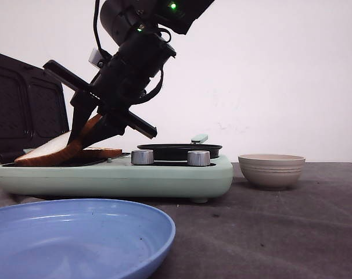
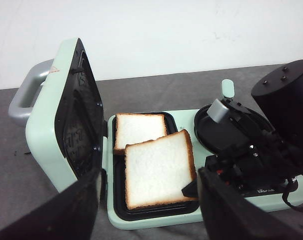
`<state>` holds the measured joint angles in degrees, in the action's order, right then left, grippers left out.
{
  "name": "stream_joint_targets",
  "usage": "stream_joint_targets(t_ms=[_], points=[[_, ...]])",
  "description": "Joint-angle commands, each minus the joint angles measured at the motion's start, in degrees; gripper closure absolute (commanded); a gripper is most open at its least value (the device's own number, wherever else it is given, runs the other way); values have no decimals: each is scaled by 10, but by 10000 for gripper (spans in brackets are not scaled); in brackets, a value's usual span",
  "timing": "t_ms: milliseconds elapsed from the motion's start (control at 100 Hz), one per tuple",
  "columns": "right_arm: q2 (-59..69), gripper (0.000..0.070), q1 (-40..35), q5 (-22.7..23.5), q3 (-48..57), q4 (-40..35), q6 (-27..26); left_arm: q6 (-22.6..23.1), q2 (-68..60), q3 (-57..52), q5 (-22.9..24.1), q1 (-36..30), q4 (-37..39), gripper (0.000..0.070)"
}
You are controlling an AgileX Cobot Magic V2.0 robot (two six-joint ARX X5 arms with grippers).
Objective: Make breakfast with bread and shrimp
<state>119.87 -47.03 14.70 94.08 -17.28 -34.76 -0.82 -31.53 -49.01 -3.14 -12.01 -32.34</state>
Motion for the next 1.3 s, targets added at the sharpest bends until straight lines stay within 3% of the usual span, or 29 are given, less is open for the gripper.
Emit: stream_joint_targets(t_ms=[0,70,150,180,370,520,880,1290], points=[[14,700,-10,-1,15,-2,23,0,-2,-6,2,0,7,387],[14,671,-12,-2,15,1,31,0,-2,-6,2,0,7,387],[14,469,-15,-3,15,5,39,0,-2,-6,2,0,7,387],[14,432,-16,-7,15,5,38,0,-2,-6,2,0,7,387],[14,423,-16,-15,15,5,40,0,-2,-6,2,0,7,387],[14,334,-17,-28,17,5,40,1,-2,-6,2,0,7,387],[14,329,-16,-44,48,-33,80,2,-2,-6,2,0,7,387],[-5,330,10,-59,111,-151,167,2,-2,-6,2,0,7,387]])
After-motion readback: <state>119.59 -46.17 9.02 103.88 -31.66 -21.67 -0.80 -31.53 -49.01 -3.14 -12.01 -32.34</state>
